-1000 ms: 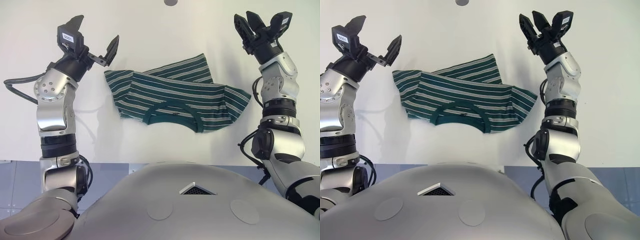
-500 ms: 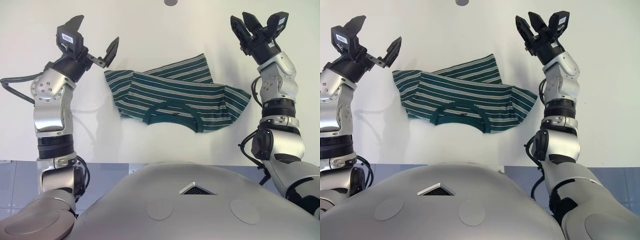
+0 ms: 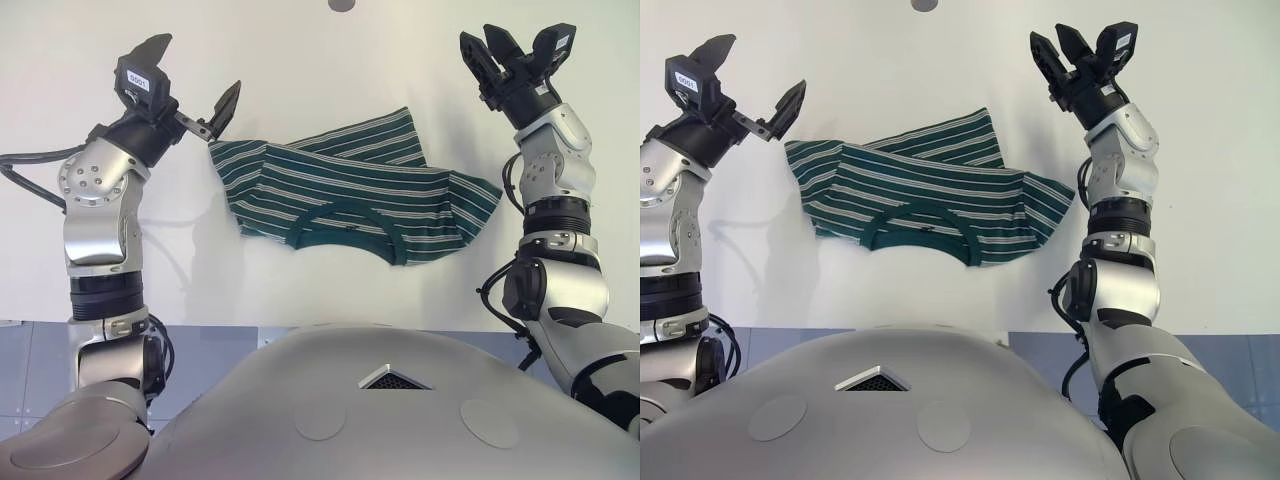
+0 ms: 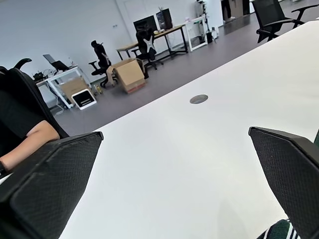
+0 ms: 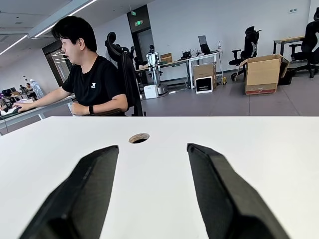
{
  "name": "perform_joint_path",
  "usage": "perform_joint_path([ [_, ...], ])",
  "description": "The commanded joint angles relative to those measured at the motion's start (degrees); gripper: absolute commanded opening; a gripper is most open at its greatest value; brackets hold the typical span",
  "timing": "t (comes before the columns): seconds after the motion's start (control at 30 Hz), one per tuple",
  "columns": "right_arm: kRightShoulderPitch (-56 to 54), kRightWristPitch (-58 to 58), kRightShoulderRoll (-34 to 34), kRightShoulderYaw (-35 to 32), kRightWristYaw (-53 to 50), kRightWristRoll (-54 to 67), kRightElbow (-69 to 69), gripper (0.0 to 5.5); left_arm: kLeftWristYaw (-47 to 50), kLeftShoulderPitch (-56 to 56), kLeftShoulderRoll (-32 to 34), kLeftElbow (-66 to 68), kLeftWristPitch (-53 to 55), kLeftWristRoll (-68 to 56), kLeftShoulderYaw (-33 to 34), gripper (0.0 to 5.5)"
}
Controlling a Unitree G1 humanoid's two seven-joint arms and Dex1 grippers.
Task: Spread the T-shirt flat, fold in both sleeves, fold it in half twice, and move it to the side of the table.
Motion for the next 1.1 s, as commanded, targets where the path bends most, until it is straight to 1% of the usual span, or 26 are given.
perform_joint_path([
  [0.03, -0.37, -0.1, -0.36, 0.18, 0.42, -0.26, -0.26, 2.57, -0.09, 0.48, 1.05, -0.04, -0.06, 1.63, -0.66, 5.38],
  [0.3, -0.16, -0.74, -0.64, 1.08, -0.07, -2.0, 0.61, 2.57, -0.06, 0.73, 1.59, 0.11, -0.71, 2.54, -0.06, 5.38],
  [0.33, -0.16, -0.82, -0.72, 1.11, -0.04, -2.22, 0.63, 2.57, -1.72, 1.79, 2.57, -0.68, -0.01, 1.62, 0.11, 5.38],
  [0.4, -0.4, -0.96, -1.04, 1.19, 0.13, -2.62, 0.92, 2.57, -9.59, 6.82, 7.61, -3.95, 2.21, -1.65, 0.45, 5.38],
  [0.47, -0.65, -1.12, -1.37, 1.29, 0.32, -2.94, 1.23, 2.57, -18.56, 13.22, 14.71, -7.82, 3.88, -3.89, 1.45, 5.38],
  [0.53, -0.63, -1.18, -1.71, 1.26, 0.42, -2.98, 1.31, 2.57, -26.19, 18.94, 22.19, -10.68, 3.99, -3.41, 2.72, 5.38],
  [0.6, -0.43, -1.36, -1.88, 1.33, 0.41, -3.08, 1.47, 2.57, -31.48, 22.25, 28.38, -11.7, 2.02, -0.62, 3.11, 5.38],
  [0.63, -0.31, -1.42, -1.85, 1.5, 0.42, -3.16, 1.44, 2.57, -32.76, 23.12, 30.29, -11.76, 0.73, 0.93, 2.82, 5.38],
  [0.67, -0.16, -1.6, -1.75, 1.73, 0.39, -3.35, 1.47, 2.57, -32.62, 22.73, 30.86, -10.81, -2.39, 3.76, 0.94, 5.38],
  [0.73, 0.01, -1.96, -1.53, 2.18, 0.31, -3.76, 1.53, 2.57, -29.8, 19.54, 28.33, -8.62, -8.2, 7.91, -2.59, 5.01],
  [0.9, -0.51, -2.71, -1.26, 2.95, 0.24, -4.82, 2.36, 2.57, -24.55, 15.55, 22.85, -4.52, -13.39, 11.38, -6.92, 4.05],
  [0.93, -0.54, -2.96, -1.15, 3.15, 0.17, -5.09, 2.48, 2.57, -23.84, 15.05, 22.29, -3.55, -14.34, 12.04, -7.61, 3.84],
  [0.97, -0.56, -3.16, -1.09, 3.32, 0.13, -5.26, 2.55, 2.57, -23.43, 14.76, 21.93, -3.14, -14.9, 12.23, -7.99, 3.51],
  [1.1, -0.95, -3.7, -1.09, 3.74, 0.14, -5.43, 3.33, 2.57, -23.71, 14.22, 22.3, -2.65, -15.47, 11.79, -8.31, 2.72],
])
